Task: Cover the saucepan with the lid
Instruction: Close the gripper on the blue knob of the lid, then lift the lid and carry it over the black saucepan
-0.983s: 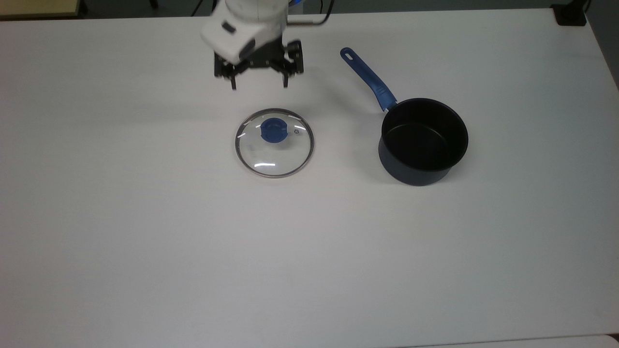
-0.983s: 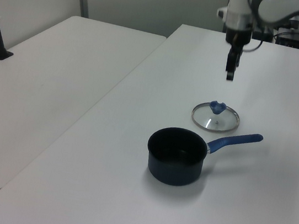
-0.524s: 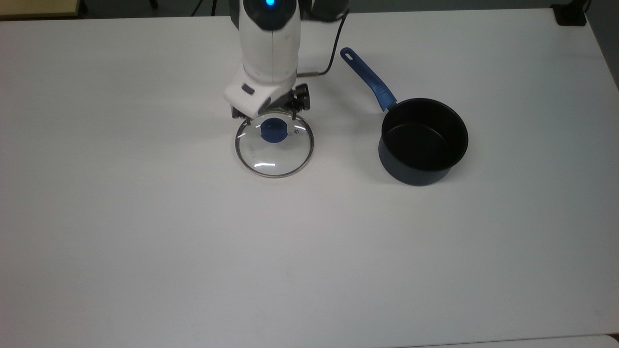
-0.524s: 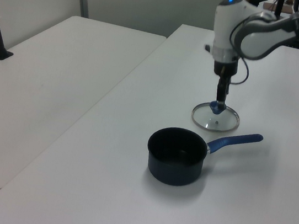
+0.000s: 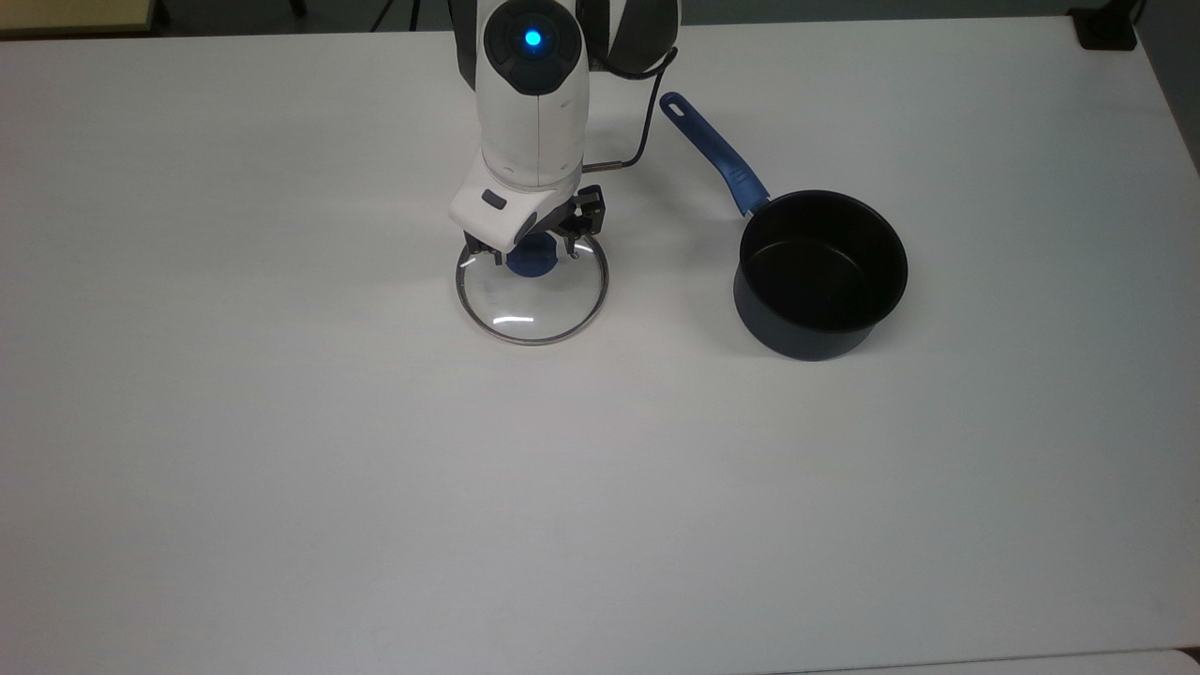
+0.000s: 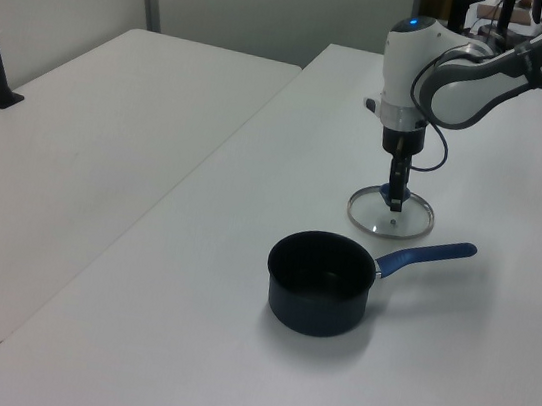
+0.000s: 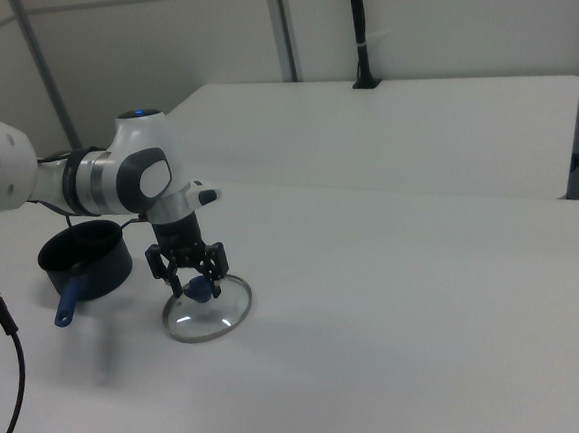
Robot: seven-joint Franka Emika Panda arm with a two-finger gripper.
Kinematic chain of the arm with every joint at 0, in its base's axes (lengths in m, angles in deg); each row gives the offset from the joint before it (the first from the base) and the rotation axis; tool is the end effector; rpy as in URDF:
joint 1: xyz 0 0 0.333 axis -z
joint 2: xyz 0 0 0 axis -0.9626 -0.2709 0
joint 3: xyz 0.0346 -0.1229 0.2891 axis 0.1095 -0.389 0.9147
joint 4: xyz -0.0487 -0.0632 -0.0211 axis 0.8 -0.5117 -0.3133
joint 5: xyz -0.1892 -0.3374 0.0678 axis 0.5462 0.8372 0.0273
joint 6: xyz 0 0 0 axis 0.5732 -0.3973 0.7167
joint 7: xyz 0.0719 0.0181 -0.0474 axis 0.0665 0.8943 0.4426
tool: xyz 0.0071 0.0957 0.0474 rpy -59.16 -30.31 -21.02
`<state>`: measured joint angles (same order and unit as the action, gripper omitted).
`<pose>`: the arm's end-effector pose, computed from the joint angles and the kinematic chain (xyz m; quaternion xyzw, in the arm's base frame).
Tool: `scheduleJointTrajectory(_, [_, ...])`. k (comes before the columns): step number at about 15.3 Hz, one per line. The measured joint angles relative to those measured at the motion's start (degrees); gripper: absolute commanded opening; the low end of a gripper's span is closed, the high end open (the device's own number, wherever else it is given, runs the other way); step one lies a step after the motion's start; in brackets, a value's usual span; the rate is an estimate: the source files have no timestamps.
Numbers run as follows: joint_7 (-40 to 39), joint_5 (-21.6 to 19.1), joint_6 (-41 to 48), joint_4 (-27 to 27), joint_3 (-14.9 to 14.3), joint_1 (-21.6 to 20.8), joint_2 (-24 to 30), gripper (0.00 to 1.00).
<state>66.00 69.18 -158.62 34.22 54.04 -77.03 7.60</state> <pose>0.6009 0.0573 0.3371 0.9913 0.1210 -0.0434 0.0294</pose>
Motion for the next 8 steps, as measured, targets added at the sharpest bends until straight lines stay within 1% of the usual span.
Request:
scheduleJointTrajectory(5, [-0.03, 0.0, -2.0, -0.06, 0.0, 0.0, 0.0, 0.82])
scheduleJointTrajectory(7, [-0.04, 0.0, -2.45, -0.05, 0.0, 0.0, 0.0, 0.7])
scheduleJointTrajectory(8, [-0.04, 0.0, -2.48, -0.05, 0.0, 0.0, 0.0, 0.67])
